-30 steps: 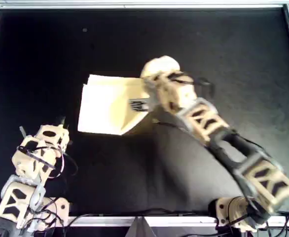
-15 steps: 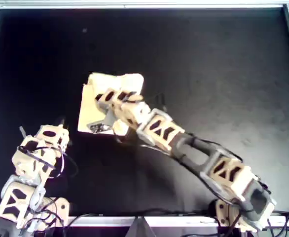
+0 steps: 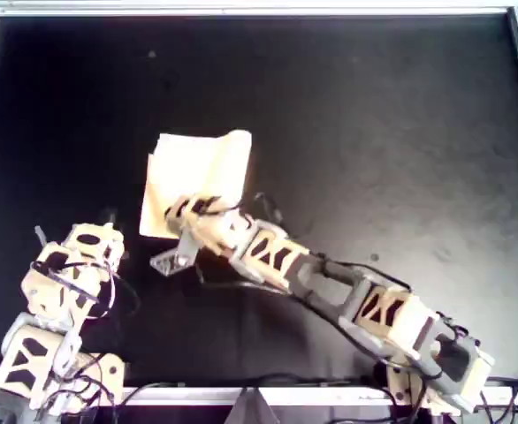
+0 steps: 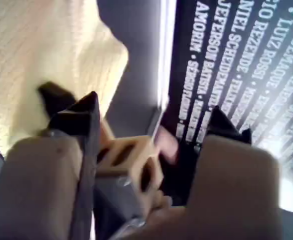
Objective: Fold a cloth
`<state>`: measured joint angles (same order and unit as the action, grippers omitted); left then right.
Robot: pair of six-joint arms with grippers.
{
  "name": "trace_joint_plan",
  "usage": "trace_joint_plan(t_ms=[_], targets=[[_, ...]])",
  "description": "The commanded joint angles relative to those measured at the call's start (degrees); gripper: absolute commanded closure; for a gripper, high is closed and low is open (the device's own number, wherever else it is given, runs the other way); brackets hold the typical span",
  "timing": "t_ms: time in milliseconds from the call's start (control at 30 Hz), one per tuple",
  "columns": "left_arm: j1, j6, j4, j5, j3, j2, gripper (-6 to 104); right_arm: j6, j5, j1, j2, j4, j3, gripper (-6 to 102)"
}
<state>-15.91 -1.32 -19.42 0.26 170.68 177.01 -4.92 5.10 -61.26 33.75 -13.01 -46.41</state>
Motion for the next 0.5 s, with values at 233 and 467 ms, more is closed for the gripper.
trace_joint_plan(t_ms=[233,467], targets=[[0.44,-0.09,0.70,-0.26,-2.90,1.05,20,0.53,-0.62,-0.79,-0.79,0.79,8.00,63],[0.44,-0.09,0.70,-0.26,-2.90,1.05,20,0.62,0.18,-0.79,0.97,0.70,7.03,38]])
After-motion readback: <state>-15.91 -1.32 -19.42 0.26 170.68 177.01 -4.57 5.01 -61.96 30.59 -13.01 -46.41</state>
